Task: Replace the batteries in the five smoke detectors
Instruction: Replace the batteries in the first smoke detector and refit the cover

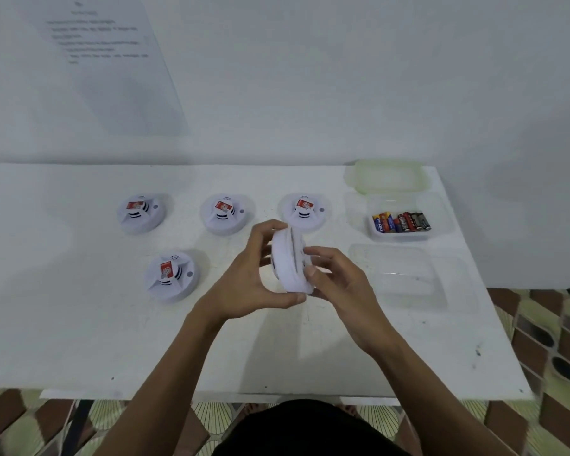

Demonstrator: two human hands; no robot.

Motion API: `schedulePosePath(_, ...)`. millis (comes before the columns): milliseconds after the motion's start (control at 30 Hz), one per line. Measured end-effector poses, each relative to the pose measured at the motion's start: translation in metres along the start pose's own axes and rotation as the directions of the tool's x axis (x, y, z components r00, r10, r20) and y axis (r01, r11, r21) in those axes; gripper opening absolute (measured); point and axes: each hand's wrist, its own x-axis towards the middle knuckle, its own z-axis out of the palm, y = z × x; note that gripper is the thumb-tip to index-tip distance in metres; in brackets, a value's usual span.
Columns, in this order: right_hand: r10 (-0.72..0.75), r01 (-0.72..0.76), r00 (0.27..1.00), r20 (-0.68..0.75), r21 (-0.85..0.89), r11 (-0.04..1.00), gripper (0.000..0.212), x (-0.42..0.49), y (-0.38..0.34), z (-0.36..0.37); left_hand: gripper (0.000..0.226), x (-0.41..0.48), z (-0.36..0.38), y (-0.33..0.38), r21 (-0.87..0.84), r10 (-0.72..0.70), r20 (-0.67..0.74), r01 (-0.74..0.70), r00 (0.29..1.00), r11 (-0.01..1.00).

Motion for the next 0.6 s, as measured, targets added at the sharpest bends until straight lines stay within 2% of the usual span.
schedulePosePath(67, -0.023, 0.023, 1.0, -0.018, 0.021, 0.999, 0.026, -0.003, -0.007, -0.002, 0.097, 0.001, -0.001, 0.008, -0.025, 0.025, 0.009, -0.025, 1.0, 0.999)
schedulePosePath(233, -0.148, 0.119, 0.979, -0.139, -0.199, 0.973, 0.036, -0.007, -0.018, -0.006, 0.101, 0.006, -0.003, 0.015, 0.076, 0.042, 0.008, -0.042, 0.999, 0.996)
schedulePosePath(367, -0.262, 0.192, 0.951, -0.165, -0.351, 0.917, 0.046, -0.007, -0.022, -0.008, 0.099, 0.008, 0.002, 0.014, 0.196, 0.072, -0.028, -0.065, 0.997, 0.979)
schedulePosePath(600, -0.266, 0.221, 0.959, -0.096, -0.335, 0.916, 0.049, -0.003, -0.026, -0.012, 0.1, 0.008, 0.004, 0.011, 0.204, 0.17, -0.083, -0.15, 0.982, 0.967)
